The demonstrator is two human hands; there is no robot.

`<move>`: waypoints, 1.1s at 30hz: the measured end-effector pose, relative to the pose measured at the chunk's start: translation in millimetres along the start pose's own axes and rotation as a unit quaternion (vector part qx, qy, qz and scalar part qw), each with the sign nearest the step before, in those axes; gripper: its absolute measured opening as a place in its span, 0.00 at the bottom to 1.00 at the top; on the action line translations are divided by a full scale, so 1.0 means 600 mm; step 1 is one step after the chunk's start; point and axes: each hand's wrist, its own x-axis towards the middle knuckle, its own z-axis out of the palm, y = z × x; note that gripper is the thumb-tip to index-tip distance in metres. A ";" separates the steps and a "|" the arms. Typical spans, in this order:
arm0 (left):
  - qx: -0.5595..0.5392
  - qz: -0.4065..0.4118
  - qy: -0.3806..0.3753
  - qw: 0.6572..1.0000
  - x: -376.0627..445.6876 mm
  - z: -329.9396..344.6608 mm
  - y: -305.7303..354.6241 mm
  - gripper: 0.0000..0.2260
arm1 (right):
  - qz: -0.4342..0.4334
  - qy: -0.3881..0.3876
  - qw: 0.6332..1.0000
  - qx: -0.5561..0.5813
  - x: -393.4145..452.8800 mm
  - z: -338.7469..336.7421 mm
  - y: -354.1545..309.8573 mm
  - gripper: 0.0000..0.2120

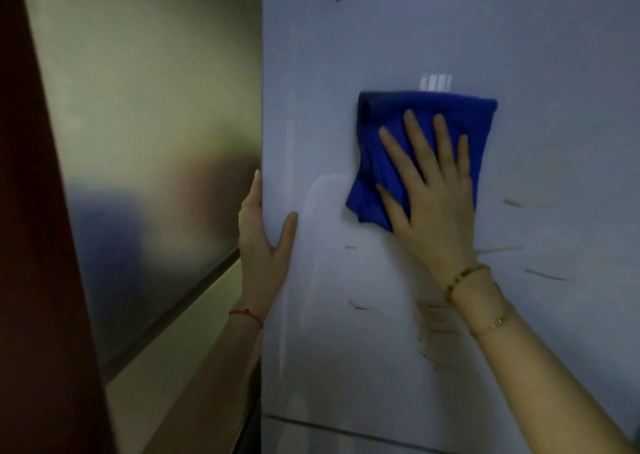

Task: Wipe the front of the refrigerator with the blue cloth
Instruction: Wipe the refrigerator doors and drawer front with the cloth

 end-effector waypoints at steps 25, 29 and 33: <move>-0.007 -0.001 0.014 1.000 -0.002 0.003 -0.015 0.33 | -0.012 -0.014 1.000 -0.023 -0.004 0.003 -0.005 0.26; -0.001 -0.007 0.016 1.000 -0.002 0.001 -0.017 0.33 | 0.000 -0.026 1.000 -0.017 -0.049 0.028 -0.049 0.30; 0.008 -0.004 0.019 1.000 -0.002 0.001 -0.016 0.33 | -0.116 -0.155 0.978 -0.076 -0.265 0.058 -0.073 0.41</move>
